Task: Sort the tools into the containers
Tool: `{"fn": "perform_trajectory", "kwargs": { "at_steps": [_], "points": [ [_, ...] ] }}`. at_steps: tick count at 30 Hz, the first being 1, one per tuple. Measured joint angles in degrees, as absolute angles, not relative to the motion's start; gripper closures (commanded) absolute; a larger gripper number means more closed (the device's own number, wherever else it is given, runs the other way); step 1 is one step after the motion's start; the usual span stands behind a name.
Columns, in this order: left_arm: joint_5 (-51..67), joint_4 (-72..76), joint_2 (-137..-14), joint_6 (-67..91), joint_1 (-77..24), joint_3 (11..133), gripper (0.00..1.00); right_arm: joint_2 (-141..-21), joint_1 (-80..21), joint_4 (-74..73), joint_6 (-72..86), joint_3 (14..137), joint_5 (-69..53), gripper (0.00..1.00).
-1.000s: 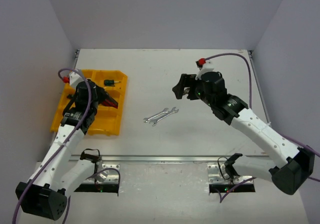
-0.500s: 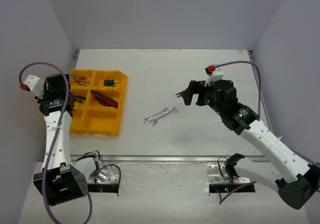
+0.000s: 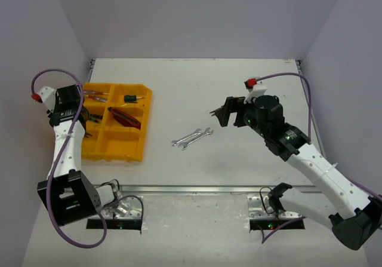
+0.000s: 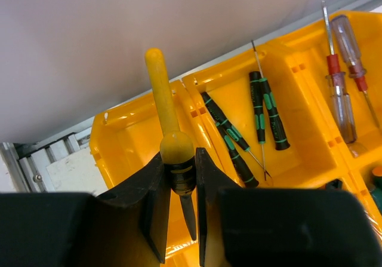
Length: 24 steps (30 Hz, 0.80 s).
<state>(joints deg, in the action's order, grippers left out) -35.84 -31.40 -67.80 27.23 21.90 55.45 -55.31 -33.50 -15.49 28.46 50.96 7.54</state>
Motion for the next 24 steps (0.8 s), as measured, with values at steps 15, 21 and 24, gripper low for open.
{"fn": "perform_trajectory", "kwargs": {
  "at_steps": [15, 21, 24],
  "points": [
    [-32.18, -29.93, -69.73, 27.46, 25.84, 51.23, 0.68, -56.84, -33.5, -14.79, 29.81, 50.68, 5.54, 0.01],
    [-30.89, -29.68, -69.15, 27.44, 26.09, 51.0, 0.26, -57.55, -33.5, -13.97, 30.54, 50.24, 4.02, 0.01],
    [-29.6, -29.77, -68.88, 27.58, 26.09, 51.0, 0.2, -57.6, -33.5, -13.56, 30.7, 50.24, 3.92, 0.01]
  ]
}}
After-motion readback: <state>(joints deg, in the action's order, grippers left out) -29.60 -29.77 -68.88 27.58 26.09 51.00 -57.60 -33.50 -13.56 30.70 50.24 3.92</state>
